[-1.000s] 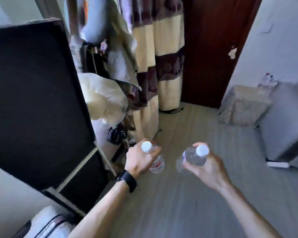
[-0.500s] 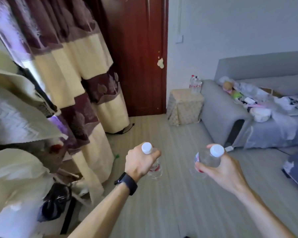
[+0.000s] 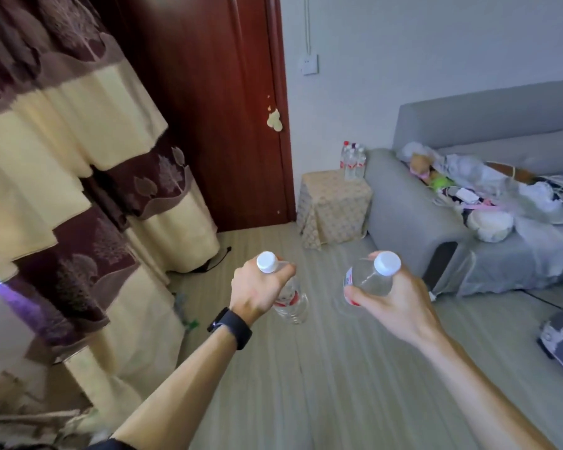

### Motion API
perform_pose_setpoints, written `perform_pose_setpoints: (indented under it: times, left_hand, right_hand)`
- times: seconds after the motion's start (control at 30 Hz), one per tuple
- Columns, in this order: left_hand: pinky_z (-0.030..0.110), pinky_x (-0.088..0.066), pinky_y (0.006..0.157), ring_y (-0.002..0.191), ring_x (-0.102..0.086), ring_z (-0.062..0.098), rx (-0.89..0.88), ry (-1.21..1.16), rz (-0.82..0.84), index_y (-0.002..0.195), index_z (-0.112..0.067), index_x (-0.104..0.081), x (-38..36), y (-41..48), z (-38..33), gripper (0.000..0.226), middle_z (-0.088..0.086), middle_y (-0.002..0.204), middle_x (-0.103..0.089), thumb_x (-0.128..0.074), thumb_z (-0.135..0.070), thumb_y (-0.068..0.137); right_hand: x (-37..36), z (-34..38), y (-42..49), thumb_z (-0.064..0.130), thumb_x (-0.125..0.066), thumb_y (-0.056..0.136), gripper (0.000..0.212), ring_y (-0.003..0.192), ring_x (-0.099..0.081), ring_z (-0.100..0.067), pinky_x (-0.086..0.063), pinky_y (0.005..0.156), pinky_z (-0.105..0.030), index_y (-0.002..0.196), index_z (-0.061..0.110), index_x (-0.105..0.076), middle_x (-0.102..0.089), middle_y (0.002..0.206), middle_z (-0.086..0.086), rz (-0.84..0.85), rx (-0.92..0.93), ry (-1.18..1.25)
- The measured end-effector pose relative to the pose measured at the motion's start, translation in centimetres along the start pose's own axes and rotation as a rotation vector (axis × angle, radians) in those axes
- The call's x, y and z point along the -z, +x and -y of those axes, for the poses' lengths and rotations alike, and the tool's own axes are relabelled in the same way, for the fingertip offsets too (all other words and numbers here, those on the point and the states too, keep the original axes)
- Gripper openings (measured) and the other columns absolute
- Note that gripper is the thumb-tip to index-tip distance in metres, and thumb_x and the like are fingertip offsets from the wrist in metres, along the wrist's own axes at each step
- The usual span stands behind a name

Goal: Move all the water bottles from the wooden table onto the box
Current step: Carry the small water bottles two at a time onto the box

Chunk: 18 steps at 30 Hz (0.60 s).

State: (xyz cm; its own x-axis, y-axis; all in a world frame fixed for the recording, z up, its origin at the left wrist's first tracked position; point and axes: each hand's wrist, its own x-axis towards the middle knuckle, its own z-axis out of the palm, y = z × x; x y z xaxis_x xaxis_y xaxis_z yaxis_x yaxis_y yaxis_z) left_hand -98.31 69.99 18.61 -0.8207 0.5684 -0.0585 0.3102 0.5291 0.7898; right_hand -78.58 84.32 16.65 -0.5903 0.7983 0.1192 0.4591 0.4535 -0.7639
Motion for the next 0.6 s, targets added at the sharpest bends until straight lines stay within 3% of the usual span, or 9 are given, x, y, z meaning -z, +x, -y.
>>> perform_pose_setpoints:
  times: [0.1, 0.27, 0.33, 0.43, 0.6]
  left_hand:
    - [0.036, -0.055, 0.083, 0.089, -0.066, 0.019, 0.014, 0.004, 0.005, 0.083, -0.024, -0.071, -2.1, 4.7, -0.4, 0.023, -0.007, 0.084, -0.073, -0.069, -0.046, 0.077]
    - [0.035, -0.055, 0.082, 0.087, -0.067, 0.017, 0.031, 0.017, 0.046, 0.079, -0.030, -0.072, -5.6, 13.8, -0.4, 0.021, -0.010, 0.081, -0.073, -0.067, -0.050, 0.074]
    - [0.035, -0.055, 0.082, 0.087, -0.067, 0.018, 0.037, 0.021, 0.057, 0.079, -0.028, -0.073, -6.9, 17.9, -0.6, 0.019, -0.009, 0.081, -0.073, -0.069, -0.047, 0.078]
    - [0.033, -0.055, 0.079, 0.085, -0.066, 0.017, 0.047, 0.049, 0.093, 0.080, -0.025, -0.073, -8.8, 24.5, -1.2, 0.022, -0.008, 0.081, -0.073, -0.068, -0.047, 0.078]
    - [0.035, -0.056, 0.076, 0.082, -0.066, 0.018, 0.047, 0.116, 0.170, 0.083, -0.022, -0.071, -13.3, 34.9, -2.9, 0.038, -0.008, 0.080, -0.071, -0.061, -0.057, 0.072]
  right_hand:
    - [-0.1, -1.1, 5.1, 0.069, -0.073, 0.058, 0.059, 0.088, -0.066, -0.011, -0.053, 0.077, -0.033, 0.100, 0.030, -0.059, -0.070, 0.087, 0.014, 0.018, -0.014, 0.033]
    - [-1.9, -3.7, 14.1, 0.069, -0.071, 0.058, 0.050, 0.089, -0.067, -0.009, -0.053, 0.081, -0.033, 0.092, 0.034, -0.060, -0.071, 0.087, 0.017, 0.013, -0.033, 0.048]
    - [-2.9, -4.6, 17.9, 0.069, -0.073, 0.060, 0.056, 0.091, -0.066, -0.009, -0.051, 0.079, -0.032, 0.099, 0.030, -0.060, -0.070, 0.091, 0.017, 0.024, -0.060, 0.031]
    - [-3.8, -6.1, 23.2, 0.052, -0.084, 0.069, 0.055, 0.096, -0.060, -0.008, -0.039, 0.075, -0.021, 0.111, 0.028, -0.058, -0.066, 0.099, 0.018, 0.022, -0.112, 0.020]
    - [-4.5, -8.8, 30.8, 0.043, -0.085, 0.073, 0.054, 0.098, -0.060, -0.008, -0.040, 0.081, -0.024, 0.117, 0.028, -0.057, -0.066, 0.102, 0.014, 0.023, -0.201, 0.051]
